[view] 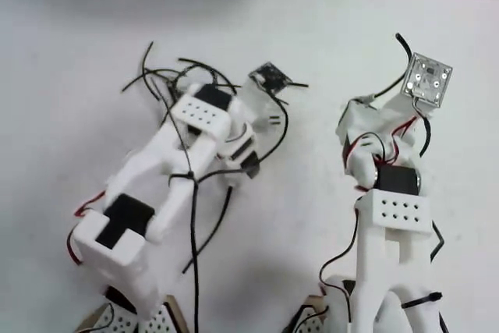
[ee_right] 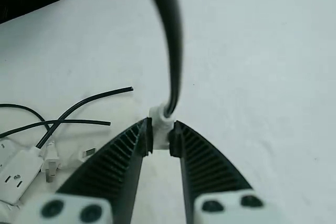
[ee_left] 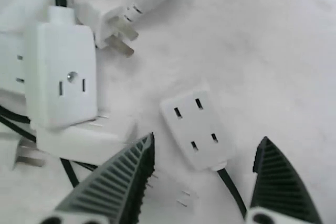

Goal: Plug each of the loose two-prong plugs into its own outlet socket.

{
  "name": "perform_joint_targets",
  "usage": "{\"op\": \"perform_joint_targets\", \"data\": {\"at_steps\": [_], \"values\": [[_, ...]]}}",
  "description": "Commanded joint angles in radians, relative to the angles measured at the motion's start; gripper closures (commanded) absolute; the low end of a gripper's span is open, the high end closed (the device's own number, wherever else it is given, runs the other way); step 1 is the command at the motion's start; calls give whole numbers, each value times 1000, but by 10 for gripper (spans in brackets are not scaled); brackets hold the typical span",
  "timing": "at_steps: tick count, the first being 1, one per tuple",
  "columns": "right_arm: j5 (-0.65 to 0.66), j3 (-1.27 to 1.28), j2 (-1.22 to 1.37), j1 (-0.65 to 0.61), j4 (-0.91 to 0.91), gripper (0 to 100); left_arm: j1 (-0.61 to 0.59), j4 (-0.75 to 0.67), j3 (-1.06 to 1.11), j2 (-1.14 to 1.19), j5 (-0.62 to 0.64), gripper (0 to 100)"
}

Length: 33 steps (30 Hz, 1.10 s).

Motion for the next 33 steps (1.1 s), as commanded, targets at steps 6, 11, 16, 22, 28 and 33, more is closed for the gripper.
{"op": "perform_joint_targets", "data": {"at_steps": [6, 11, 16, 22, 28, 33], "values": [[2, -26, -19, -10, -16, 981, 4, -198, 138, -48, 2, 699], [2, -26, -19, -10, -16, 981, 10, -285, 187, -48, 54, 758], [2, -26, -19, -10, -16, 981, 54, -315, 204, -48, -89, 883], [2, -26, -19, -10, -16, 981, 124, -255, 198, -58, -279, 883], [3, -26, -19, -10, -16, 981, 119, -238, 198, -59, -261, 771], [3, -26, -19, -12, -16, 981, 117, -169, 157, -70, -112, 682]]}}
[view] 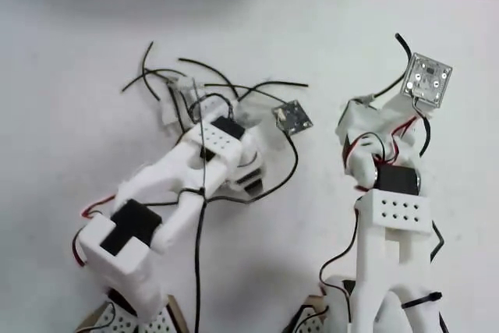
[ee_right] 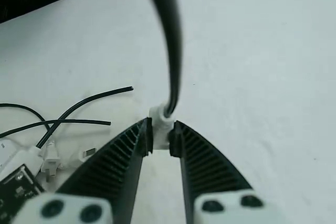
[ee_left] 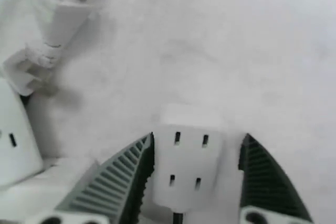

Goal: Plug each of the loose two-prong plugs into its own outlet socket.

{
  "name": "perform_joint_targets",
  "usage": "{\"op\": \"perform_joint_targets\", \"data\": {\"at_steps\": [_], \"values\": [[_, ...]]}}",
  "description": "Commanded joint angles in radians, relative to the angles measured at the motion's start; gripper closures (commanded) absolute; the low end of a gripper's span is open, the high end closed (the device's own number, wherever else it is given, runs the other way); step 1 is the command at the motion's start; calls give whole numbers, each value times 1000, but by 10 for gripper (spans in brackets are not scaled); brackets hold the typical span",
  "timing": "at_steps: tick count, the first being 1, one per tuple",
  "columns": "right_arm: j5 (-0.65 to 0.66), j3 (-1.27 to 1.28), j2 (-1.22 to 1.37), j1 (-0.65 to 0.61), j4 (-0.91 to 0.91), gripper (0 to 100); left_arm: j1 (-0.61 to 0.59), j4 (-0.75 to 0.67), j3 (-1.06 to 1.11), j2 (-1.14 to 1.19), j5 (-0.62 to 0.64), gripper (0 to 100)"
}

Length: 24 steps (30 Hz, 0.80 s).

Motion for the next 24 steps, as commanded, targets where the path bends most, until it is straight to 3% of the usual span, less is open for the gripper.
{"op": "perform_joint_targets", "data": {"at_steps": [1, 10, 18, 24], "values": [[3, -26, -19, -12, -16, 981, 15, 72, -57, -68, 52, 679], [48, -28, -28, -36, -8, 981, -97, 203, -115, -309, 55, 679], [103, -95, -28, -217, 191, 981, -280, 333, -101, -564, 121, 725], [138, -117, -28, -358, 303, 981, -397, 293, 103, -763, 126, 736]]}}
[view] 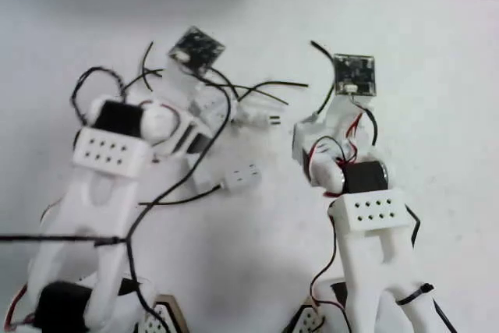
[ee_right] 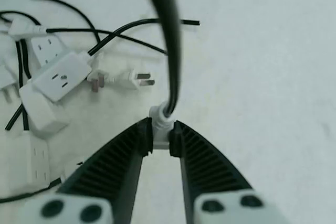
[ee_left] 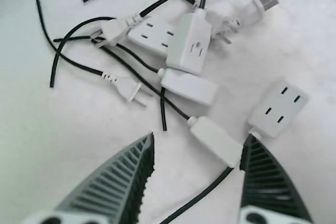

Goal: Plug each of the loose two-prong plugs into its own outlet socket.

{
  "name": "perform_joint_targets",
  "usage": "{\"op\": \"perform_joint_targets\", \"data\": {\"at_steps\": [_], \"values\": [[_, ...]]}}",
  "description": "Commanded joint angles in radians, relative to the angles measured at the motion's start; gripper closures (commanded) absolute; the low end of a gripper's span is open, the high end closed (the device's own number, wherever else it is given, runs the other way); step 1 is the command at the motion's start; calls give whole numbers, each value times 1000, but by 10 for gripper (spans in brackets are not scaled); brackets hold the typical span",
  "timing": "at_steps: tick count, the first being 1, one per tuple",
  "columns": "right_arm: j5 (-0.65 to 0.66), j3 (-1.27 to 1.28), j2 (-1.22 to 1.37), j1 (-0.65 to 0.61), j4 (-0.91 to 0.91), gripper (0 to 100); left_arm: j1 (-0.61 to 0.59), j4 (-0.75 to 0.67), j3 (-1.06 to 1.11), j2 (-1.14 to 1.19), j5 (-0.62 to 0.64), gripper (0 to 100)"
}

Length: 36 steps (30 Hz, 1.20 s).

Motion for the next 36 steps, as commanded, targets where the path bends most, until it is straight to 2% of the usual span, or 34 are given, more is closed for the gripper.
{"op": "perform_joint_targets", "data": {"at_steps": [1, 8, 15, 19, 25, 36], "values": [[31, -51, -28, -101, 48, 981, -76, -55, 126, -163, 11, 736], [23, -35, -19, -243, 82, 981, -259, -235, 471, -478, 12, 733], [64, 98, -18, -321, -67, 981, -344, -325, 689, -602, 12, 733], [143, 172, -18, -331, -136, 981, -352, -399, 786, -607, 12, 733], [152, 281, -18, -332, -277, 981, -352, -488, 898, -611, 5, 733], [207, 377, -18, -323, -415, 981, -352, -486, 913, -610, 5, 733]]}}
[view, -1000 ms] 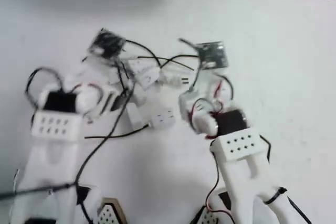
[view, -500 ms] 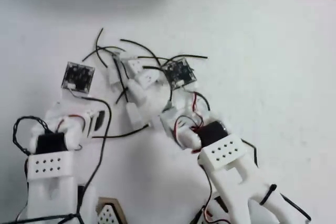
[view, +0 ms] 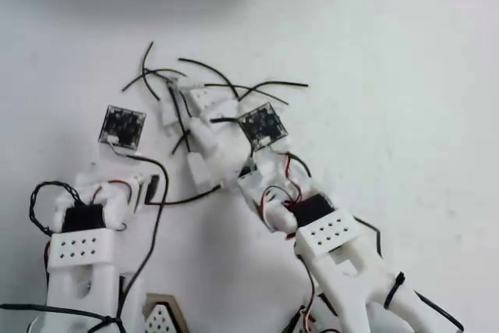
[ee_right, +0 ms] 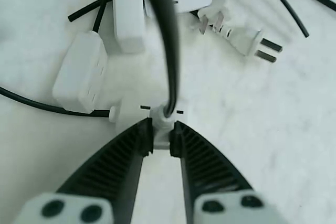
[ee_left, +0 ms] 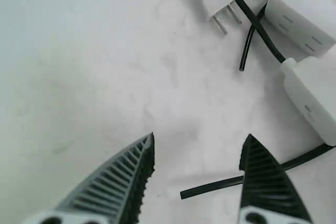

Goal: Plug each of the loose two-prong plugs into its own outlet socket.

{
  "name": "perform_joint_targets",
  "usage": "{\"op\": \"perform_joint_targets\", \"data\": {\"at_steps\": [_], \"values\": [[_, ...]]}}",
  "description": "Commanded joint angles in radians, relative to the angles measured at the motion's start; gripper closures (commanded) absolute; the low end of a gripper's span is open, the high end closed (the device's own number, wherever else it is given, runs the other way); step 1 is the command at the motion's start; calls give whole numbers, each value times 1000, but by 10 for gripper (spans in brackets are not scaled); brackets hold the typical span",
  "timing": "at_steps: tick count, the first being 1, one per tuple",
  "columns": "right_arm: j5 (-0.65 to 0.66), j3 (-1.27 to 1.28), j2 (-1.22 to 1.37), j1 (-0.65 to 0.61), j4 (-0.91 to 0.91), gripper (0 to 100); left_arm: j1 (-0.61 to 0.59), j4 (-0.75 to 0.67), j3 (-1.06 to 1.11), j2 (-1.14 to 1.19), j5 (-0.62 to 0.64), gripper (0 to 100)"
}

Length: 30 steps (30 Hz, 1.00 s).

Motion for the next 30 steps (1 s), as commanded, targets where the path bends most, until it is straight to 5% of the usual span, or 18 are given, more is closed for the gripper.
{"op": "perform_joint_targets", "data": {"at_steps": [1, 23, 30], "values": [[15, 6, -18, 2, -65, 981, -8, -15, 2, -25, 0, 733], [17, -28, 214, 67, -153, 981, -8, -20, 17, -28, 0, 733], [17, -32, 225, -5, -91, 981, -8, -21, 17, -28, 0, 733]]}}
